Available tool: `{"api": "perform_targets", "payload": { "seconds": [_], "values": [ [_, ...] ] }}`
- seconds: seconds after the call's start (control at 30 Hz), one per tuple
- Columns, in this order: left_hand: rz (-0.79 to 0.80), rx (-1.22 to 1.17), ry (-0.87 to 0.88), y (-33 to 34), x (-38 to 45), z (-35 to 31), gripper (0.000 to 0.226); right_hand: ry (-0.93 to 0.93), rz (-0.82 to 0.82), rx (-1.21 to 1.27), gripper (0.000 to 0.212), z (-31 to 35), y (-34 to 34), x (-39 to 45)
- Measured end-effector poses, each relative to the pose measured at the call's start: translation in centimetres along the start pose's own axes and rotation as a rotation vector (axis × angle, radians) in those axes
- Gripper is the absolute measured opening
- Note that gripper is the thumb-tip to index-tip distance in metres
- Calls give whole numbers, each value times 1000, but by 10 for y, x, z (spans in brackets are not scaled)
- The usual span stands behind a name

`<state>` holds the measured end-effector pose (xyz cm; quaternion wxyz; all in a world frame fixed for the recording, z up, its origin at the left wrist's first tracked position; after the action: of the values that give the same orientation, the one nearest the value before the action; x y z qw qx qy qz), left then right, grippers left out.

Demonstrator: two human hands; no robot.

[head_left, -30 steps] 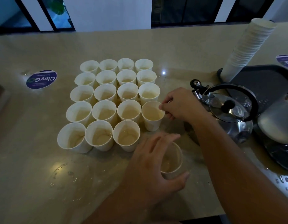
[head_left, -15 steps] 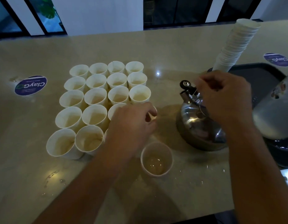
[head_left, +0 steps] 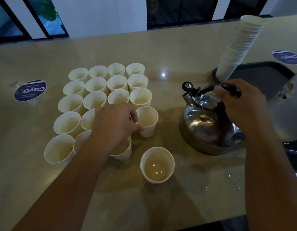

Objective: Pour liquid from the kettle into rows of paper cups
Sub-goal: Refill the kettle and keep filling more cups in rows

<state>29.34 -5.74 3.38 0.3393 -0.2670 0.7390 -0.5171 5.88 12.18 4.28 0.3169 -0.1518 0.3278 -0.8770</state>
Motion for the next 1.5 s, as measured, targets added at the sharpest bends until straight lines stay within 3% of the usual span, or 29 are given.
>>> {"api": "perform_targets", "payload": {
  "seconds": [0.13, 0.5, 0.97, 1.17, 1.33, 1.5],
  "values": [
    [-12, -1, 8, 6, 5, 0, 28, -14, -88, 117, 13, -4, 3, 0],
    [-72, -26, 58, 15, 7, -4, 40, -59, -108, 256, 15, -4, 3, -2],
    [-9, -87, 55, 2, 5, -10, 52, -213, 52, 271, 19, 22, 5, -4],
    [-132, -370, 262, -28, 1, -18, 23, -297, 128, 246, 19, 46, -3, 4],
    [-222, -481, 387, -45, -6, -25, 34, -367, 229, 150, 18, 70, -7, 9],
    [-195, -482, 379, -46, -6, -27, 28, -423, 289, 49, 21, 90, -4, 15]
  ]
}}
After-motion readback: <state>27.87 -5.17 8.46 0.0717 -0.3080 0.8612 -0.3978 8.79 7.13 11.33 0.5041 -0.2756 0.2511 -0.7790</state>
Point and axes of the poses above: each hand's wrist, its own x-axis towards the middle knuckle, its own y-axis out of the palm, z = x × y, the point moved 2 cm from there along x, towards the middle knuckle, and after that the axes turned 10 degrees about z, right-handed, at the moved point
